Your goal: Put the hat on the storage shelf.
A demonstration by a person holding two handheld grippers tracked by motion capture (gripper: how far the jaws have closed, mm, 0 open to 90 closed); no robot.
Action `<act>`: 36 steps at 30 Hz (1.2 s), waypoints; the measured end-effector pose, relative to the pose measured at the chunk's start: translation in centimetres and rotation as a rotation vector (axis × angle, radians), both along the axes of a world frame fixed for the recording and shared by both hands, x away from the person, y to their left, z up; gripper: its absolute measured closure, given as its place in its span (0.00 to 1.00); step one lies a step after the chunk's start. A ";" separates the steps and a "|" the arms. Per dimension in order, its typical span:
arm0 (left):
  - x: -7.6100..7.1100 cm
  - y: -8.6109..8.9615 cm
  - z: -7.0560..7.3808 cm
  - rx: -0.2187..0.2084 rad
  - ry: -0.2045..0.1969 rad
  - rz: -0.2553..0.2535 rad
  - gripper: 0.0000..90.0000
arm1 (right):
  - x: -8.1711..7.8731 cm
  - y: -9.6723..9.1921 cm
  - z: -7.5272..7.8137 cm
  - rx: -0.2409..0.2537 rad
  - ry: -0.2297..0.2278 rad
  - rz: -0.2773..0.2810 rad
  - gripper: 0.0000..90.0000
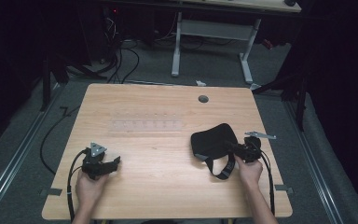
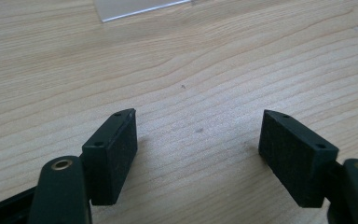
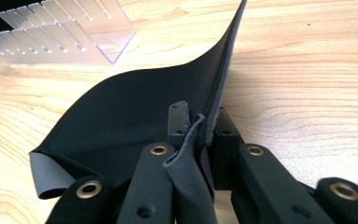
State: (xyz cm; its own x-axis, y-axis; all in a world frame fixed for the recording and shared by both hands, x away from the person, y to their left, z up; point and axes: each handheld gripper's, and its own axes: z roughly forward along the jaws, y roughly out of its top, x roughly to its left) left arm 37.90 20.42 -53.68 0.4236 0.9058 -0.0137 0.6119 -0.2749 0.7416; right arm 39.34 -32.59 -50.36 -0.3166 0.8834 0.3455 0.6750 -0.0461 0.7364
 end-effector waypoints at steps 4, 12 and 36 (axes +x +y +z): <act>0.0 0.0 0.0 0.000 -0.001 -0.006 0.31 | -0.1 0.1 0.2 -0.001 -0.007 -0.004 0.92; 0.0 0.0 0.0 -0.002 0.001 -0.009 0.31 | -0.3 0.0 0.4 -0.001 -0.006 -0.009 0.92; 0.0 -0.1 0.0 -0.002 0.008 -0.014 0.26 | -2.5 -0.7 2.8 0.015 -0.027 0.023 0.92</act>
State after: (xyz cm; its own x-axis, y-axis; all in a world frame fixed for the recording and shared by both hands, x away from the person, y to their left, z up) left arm 37.89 20.29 -53.70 0.4361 0.8997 -0.0188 0.6139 -0.2821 0.7373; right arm 36.80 -33.26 -47.58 -0.3463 0.8705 0.3499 0.6557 -0.0422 0.7539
